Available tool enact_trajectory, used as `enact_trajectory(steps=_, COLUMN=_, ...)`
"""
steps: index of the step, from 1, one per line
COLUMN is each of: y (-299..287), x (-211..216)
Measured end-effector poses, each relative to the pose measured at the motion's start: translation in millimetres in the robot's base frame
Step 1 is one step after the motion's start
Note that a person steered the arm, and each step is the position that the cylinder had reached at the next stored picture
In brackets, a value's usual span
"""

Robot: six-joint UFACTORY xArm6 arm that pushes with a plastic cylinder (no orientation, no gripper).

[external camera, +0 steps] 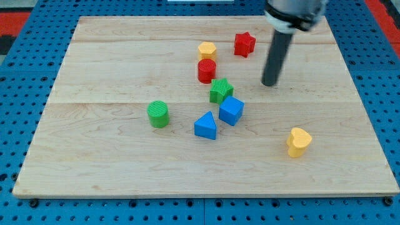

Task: Move the green blocks towards the blue blocks

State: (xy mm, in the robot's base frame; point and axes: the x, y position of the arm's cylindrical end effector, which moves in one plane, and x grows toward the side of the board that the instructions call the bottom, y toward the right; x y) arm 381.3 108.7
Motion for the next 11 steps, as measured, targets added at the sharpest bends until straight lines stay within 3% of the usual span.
enact_trajectory(steps=2, y=-157.7, x=23.5)
enact_trajectory(steps=3, y=-143.8, x=42.8)
enact_trajectory(steps=4, y=-143.1, x=6.9)
enact_trajectory(steps=5, y=-71.3, x=38.2)
enact_trajectory(steps=6, y=-47.9, x=80.3)
enact_trajectory(steps=7, y=-26.7, x=76.0)
enact_trajectory(steps=8, y=-113.1, x=44.6)
enact_trajectory(steps=9, y=-202.4, x=46.3)
enact_trajectory(steps=10, y=-239.6, x=70.2)
enact_trajectory(steps=11, y=-148.3, x=90.5)
